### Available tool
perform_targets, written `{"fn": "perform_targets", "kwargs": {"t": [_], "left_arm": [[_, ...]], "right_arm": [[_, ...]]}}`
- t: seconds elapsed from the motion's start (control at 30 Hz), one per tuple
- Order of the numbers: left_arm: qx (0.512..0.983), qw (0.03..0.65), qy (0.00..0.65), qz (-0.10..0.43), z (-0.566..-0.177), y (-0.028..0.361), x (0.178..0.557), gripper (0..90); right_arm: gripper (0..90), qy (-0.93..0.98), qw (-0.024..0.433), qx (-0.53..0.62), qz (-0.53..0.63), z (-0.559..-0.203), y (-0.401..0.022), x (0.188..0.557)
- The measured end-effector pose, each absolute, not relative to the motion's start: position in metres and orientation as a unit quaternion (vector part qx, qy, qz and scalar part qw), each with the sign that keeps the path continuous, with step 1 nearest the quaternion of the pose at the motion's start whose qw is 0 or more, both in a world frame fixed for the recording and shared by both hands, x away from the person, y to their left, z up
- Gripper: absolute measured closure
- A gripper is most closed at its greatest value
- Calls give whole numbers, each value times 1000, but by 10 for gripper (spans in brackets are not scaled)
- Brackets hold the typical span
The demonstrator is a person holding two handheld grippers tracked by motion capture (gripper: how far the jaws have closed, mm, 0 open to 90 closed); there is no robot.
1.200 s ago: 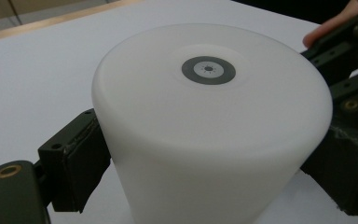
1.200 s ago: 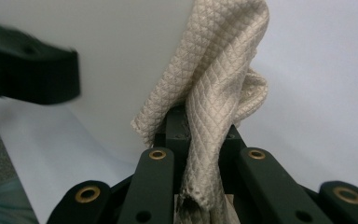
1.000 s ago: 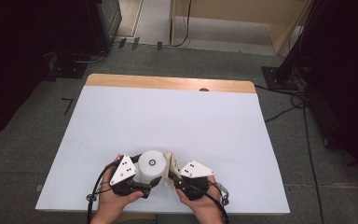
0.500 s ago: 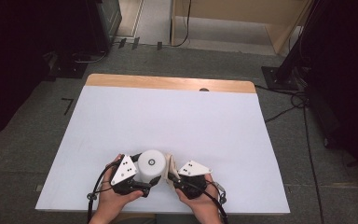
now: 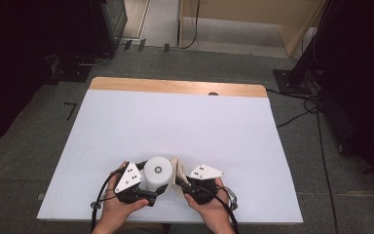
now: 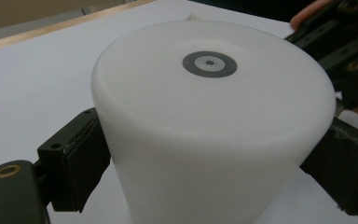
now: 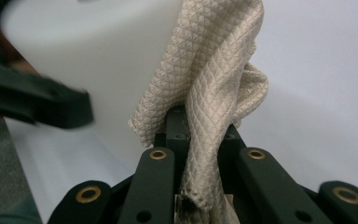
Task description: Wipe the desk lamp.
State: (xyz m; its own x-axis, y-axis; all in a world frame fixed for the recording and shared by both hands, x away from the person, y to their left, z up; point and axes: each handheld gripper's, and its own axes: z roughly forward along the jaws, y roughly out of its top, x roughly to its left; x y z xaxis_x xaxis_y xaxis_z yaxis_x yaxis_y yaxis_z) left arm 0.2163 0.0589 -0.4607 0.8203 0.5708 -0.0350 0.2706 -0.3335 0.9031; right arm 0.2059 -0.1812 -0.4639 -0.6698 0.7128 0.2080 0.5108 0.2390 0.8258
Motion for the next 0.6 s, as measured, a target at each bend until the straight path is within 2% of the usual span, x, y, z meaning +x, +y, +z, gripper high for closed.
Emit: {"fn": "perform_targets", "kwargs": {"t": [0.27, 0.47, 0.6], "left_arm": [[806, 514, 259, 137, -461, 58, 218, 74], [806, 512, 275, 110, -464, 59, 221, 58], [815, 494, 275, 125, -470, 56, 219, 60]], "right_arm": [[809, 760, 132, 374, 515, -432, -186, 199], [806, 771, 121, 383, 493, -448, -184, 202], [805, 775, 103, 396, 482, -461, -184, 205]]}}
